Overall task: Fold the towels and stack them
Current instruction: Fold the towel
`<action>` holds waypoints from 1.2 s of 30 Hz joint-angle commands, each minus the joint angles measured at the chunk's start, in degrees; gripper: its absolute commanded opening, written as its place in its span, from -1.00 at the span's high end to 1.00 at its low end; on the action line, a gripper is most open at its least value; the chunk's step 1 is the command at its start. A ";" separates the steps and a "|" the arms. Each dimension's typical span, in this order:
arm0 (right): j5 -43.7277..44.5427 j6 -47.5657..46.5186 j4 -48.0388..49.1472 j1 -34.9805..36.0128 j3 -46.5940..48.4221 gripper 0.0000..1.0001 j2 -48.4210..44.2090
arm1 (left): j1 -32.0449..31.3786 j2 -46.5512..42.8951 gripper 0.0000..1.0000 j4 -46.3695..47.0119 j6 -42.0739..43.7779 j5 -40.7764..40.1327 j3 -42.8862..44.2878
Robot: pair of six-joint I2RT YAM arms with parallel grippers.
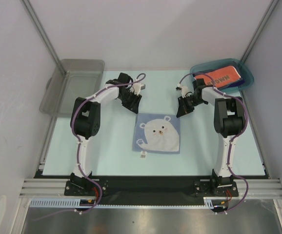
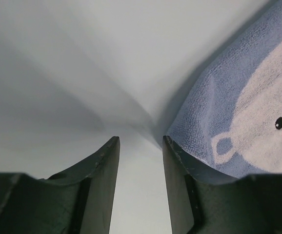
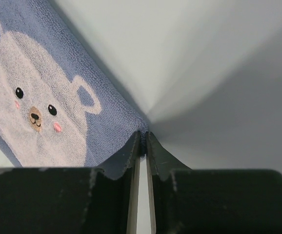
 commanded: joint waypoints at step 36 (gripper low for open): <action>2.26 -0.92 -0.27 0.75 0.13 0.72 -0.54 | -2.23 1.89 -0.05 1.62 0.18 0.19 -1.46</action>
